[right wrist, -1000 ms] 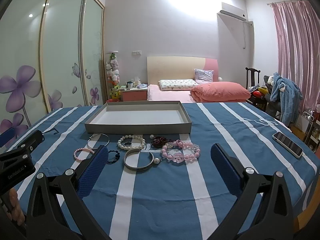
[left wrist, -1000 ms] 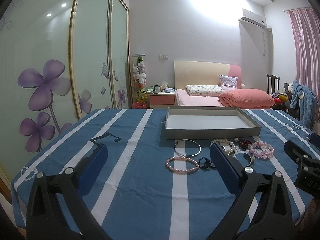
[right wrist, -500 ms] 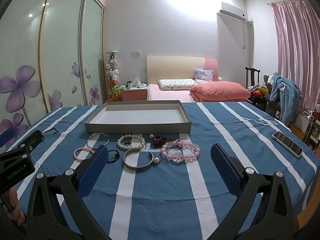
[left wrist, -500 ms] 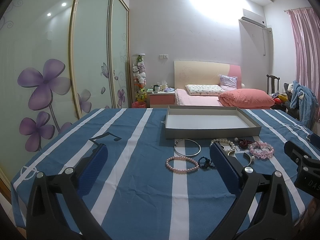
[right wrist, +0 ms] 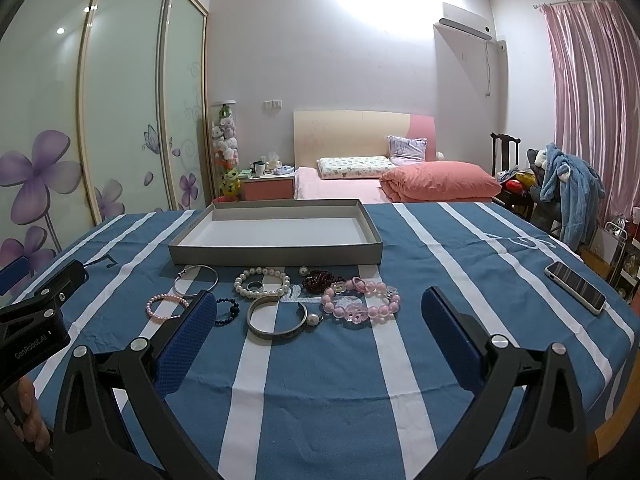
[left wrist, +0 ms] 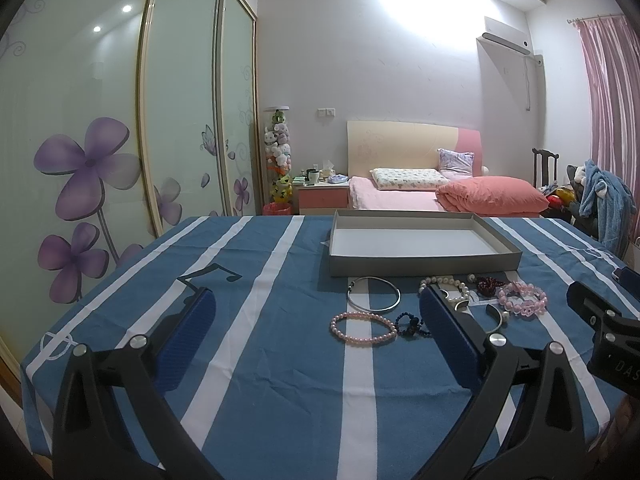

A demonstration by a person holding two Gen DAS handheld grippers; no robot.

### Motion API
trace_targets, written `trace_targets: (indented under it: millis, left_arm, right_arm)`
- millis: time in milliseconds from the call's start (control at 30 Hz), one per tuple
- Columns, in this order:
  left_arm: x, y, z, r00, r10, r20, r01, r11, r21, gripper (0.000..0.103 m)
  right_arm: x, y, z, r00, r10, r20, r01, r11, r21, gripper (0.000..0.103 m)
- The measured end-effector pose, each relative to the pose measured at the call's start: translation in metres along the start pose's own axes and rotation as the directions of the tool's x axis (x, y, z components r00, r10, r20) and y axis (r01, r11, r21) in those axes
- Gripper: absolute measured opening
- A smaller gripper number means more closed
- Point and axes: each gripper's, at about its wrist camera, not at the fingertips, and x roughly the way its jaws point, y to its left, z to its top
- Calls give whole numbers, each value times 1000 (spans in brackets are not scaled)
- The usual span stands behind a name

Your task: Organize jewelry

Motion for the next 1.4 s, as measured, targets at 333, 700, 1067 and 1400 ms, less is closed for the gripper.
trace_targets:
  millis: [333,700,1067,1400]
  left_arm:
    - [0,-2,0,1000,-1,-1,1,1000,1,99]
    - [0,-5,-1,1000,-1,-2,1,1000,1,99]
    - [0,-5,-1,1000,-1,-4,1,1000,1,99]
    - [11,-13,-11,999,4,-36,-4,1000,-6,99]
  right_arm:
    - [0,0,1,1000,0,-1,0,1000,0,101]
    - [1,1,1,1000,0,-3,0,1000,1,101]
    - [1,1,1,1000,0,-5,0,1000,1,101]
    - [11,-10,1,999,-23,-32,23,1000,15,101]
